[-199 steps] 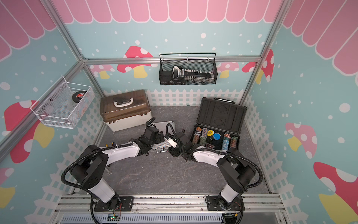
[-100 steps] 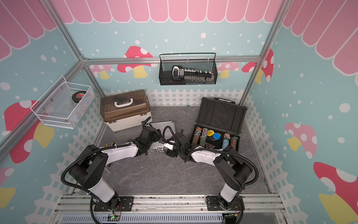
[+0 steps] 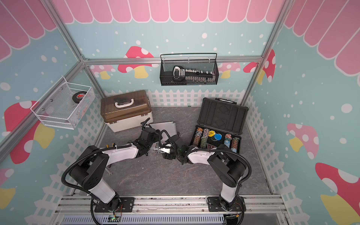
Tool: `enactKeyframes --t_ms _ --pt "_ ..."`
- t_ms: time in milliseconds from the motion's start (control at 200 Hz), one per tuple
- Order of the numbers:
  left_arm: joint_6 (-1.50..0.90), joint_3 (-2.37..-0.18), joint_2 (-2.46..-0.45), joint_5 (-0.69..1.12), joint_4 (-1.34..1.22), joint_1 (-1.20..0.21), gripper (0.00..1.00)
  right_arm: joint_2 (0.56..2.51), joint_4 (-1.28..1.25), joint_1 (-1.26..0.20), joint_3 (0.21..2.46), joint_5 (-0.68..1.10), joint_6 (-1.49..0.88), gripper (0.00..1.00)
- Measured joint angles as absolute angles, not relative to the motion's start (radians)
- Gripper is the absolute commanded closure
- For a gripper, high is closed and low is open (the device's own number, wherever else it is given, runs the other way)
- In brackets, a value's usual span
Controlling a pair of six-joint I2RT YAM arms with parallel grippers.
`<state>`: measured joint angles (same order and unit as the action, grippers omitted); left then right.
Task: Close the poker set cases
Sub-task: Fasten the fastener on the poker set case.
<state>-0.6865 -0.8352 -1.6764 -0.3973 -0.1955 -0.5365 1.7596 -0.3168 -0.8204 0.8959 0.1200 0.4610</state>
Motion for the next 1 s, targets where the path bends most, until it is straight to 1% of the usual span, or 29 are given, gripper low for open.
enactKeyframes --t_ms 175,360,465,585,670,916,1001 --pt "-0.697 -0.833 -1.675 -0.398 -0.188 -0.530 0.28 1.774 -0.339 -0.820 0.900 0.109 0.463 0.20" --pt "-0.709 -0.833 -1.663 -0.399 -0.157 -0.526 0.30 1.795 -0.349 -0.820 0.902 0.100 0.463 0.20" --pt "-0.716 -0.833 -1.652 -0.400 -0.127 -0.527 0.35 1.803 -0.353 -0.820 0.902 0.093 0.463 0.20" --pt "-0.723 -0.833 -1.646 -0.402 -0.101 -0.527 0.45 1.812 -0.375 -0.820 0.902 0.079 0.460 0.20" --pt "-0.729 -0.834 -1.646 -0.408 -0.090 -0.526 0.54 1.821 -0.395 -0.820 0.902 0.070 0.455 0.20" --pt "-0.733 -0.849 -1.657 -0.418 -0.060 -0.526 0.72 1.845 -0.429 -0.828 0.902 0.044 0.444 0.21" --pt "-0.738 -0.856 -1.660 -0.421 -0.046 -0.526 0.80 1.849 -0.435 -0.831 0.902 0.038 0.440 0.21"
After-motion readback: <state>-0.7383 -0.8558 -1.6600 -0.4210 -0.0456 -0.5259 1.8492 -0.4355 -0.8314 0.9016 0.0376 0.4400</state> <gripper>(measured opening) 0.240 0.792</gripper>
